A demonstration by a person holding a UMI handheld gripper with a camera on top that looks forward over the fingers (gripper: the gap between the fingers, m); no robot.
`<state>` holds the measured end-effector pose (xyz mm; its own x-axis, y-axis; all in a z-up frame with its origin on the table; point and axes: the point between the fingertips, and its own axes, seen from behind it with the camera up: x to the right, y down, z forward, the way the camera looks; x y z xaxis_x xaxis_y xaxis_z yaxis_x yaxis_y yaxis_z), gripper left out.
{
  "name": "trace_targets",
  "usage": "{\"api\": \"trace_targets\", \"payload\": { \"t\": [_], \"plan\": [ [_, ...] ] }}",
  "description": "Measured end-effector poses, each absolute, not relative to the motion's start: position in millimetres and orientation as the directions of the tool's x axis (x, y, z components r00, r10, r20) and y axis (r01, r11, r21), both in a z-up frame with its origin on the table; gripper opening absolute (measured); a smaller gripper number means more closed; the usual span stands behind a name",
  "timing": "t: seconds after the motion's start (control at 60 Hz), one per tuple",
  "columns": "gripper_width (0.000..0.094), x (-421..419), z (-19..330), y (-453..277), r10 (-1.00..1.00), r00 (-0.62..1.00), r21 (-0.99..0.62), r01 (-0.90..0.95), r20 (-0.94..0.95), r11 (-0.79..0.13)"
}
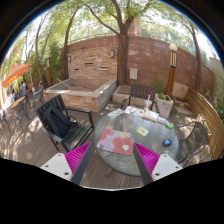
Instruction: Arrange mouse
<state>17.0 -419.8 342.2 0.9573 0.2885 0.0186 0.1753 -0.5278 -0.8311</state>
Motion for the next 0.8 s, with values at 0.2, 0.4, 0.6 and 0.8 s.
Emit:
{"api": "trace_targets", "payload": {
  "t": [0.2,0.4,0.6,0.8],
  "plan": [
    [0.0852,58.0,282.5,-410.5,0.231,0.973,-0.796,0.132,-0.009,-0.591],
    [0.0851,137.4,193.4,-387.4,0.145,0.989,-0.74,0.1,0.003,-0.665],
    [0.0855,251.6,102.1,-313.7,0.041,0.997,-0.724,0.073,0.062,-0.686],
    [0.0848,333.2,48.6,-188.5,-0.017,0.996,-0.78,0.054,0.082,-0.623]
  ]
}}
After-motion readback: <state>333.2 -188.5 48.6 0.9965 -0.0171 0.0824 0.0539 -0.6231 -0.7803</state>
